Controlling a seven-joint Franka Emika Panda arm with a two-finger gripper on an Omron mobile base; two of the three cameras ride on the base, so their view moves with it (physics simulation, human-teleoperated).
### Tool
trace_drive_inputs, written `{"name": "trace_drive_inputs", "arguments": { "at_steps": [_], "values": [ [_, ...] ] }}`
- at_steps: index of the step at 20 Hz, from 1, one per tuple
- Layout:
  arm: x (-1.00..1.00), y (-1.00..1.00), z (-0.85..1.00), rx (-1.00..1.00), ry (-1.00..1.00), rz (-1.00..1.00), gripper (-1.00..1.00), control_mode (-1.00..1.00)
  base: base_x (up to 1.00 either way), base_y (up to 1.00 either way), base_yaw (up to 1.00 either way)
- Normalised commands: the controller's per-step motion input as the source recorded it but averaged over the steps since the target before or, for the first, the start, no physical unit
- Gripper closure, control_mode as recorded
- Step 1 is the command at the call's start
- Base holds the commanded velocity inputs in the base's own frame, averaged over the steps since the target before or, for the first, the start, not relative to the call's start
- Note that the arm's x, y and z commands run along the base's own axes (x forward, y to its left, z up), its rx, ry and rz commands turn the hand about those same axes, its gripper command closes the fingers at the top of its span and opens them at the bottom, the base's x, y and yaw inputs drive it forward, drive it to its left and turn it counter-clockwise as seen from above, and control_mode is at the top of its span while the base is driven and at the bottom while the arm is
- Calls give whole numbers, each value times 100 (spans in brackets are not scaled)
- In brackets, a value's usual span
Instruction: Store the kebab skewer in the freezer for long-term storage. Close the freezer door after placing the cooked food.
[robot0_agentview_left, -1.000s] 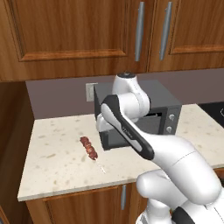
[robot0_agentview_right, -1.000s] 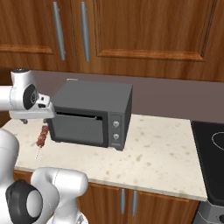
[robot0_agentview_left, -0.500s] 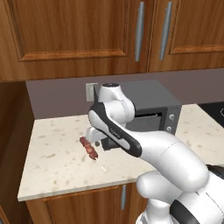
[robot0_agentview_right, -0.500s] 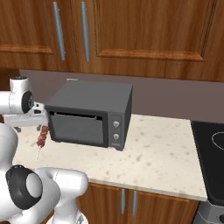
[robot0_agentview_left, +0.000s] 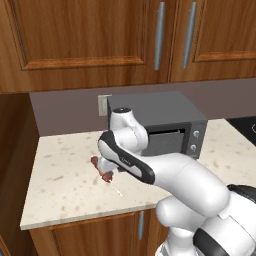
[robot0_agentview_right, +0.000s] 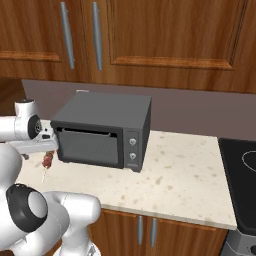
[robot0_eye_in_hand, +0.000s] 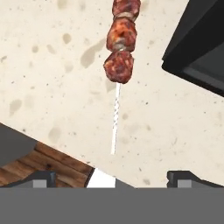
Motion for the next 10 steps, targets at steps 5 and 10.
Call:
{"name": "trace_drive_inputs", "arguments": {
  "at_steps": [5,10],
  "values": [
    [42,-20,-53,-7,0,-4,-100,-100,0,0,0],
    [3,9,-30,0,0,3,-100,-100,0,0,0]
  ]
}}
